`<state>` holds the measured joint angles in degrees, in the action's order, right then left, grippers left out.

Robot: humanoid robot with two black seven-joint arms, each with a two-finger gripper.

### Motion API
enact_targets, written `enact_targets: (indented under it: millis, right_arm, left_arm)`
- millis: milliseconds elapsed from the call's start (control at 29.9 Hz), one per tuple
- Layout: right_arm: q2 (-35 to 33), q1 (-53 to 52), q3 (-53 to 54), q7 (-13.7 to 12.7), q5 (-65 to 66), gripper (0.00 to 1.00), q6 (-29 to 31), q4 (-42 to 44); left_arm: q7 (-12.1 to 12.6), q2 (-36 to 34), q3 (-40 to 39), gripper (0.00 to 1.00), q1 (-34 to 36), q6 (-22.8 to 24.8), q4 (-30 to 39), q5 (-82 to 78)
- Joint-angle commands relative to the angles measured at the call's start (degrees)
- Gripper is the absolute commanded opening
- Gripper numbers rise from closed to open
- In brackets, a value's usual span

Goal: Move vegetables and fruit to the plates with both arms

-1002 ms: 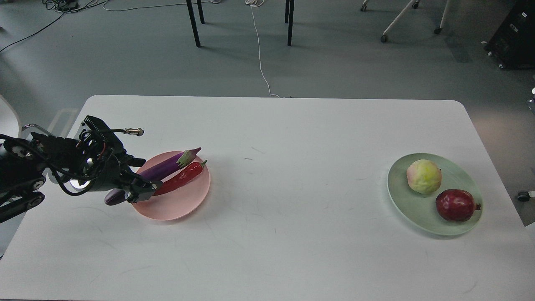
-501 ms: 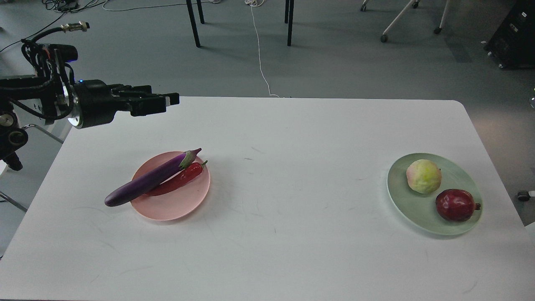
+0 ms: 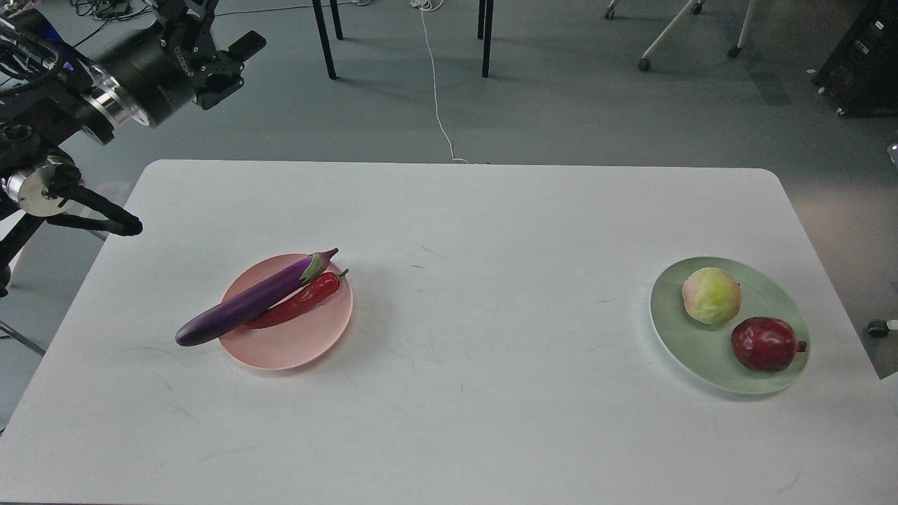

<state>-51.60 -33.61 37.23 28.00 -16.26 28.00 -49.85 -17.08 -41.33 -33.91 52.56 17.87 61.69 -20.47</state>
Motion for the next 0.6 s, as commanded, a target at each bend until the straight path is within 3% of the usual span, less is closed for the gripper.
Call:
enact_targets:
  millis: [0,33,100,134,334,367,568]
  right_arm:
    - [1.33,-0.49,-0.05,0.00,0.00,0.98,0.00,0.01]
    - [2.29,-0.92,-0.14,0.00,0.09,0.97,0.00,0.19]
    - [2.30,-0.93,-0.14,0.00,0.09,0.97,0.00,0.19]
    - [4.04,-2.84,-0.48,0.00,0.09,0.96,0.00,2.28]
    - [4.06,-2.86,-0.49,0.00,0.09,0.96,0.00,2.30]
    - [11.54,-7.56,1.95,0.00,-7.04,0.96,0.00,5.00]
    - [17.23,-7.87,1.97,0.00,-8.43,0.97,0.00,9.06]
  left_arm:
    - [-0.14,2.22,-0.28,0.98,-0.26,0.06,-3.60,7.73]
    - [-0.23,5.52,-0.63,0.98,0.00,0.50,-7.86,12.60]
    - [-0.23,5.56,-0.63,0.98,0.00,0.50,-7.90,12.65]
    - [-0.32,10.17,-3.50,0.98,0.00,2.77,-13.91,18.66]
    - [-0.32,10.21,-3.53,0.98,0.00,2.79,-13.97,18.72]
    - [-0.15,18.74,-7.01,0.98,-1.04,5.83,-23.02,25.42]
    - [0.12,20.32,-7.66,0.98,-2.73,6.39,-27.06,30.32]
